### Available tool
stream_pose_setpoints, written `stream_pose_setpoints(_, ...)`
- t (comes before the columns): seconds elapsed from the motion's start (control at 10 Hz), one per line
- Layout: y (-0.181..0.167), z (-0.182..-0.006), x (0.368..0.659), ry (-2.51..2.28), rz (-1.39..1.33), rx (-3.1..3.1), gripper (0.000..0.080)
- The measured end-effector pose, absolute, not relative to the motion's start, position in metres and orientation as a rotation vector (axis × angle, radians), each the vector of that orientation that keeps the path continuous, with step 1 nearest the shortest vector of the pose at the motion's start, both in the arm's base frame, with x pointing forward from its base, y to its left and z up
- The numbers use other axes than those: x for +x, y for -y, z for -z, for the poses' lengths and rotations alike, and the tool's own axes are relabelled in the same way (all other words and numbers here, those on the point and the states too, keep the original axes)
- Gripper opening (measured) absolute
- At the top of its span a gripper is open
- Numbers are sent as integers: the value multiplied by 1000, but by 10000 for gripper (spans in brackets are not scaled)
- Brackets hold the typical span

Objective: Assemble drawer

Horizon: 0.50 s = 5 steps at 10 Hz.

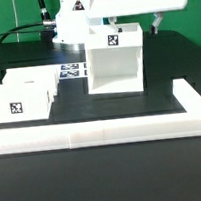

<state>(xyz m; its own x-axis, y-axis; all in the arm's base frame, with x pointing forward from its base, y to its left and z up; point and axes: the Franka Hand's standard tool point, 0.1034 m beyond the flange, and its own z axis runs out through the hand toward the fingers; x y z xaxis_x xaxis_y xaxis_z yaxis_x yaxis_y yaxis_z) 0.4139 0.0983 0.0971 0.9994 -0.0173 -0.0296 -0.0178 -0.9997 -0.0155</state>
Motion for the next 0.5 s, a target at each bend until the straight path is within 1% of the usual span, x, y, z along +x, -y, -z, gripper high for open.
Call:
stream_pose_setpoints(0.2,-98,-97,414,-26,-46,-3125,242)
stream_pose_setpoints(0.3,-98,-97,414,-26,-46,-3125,242)
stream_pose_setpoints(0.4,-98,-97,414,-26,-46,-3125,53)
stream_pose_setpoints(0.5,-98,-97,414,-23,-44,-3125,37)
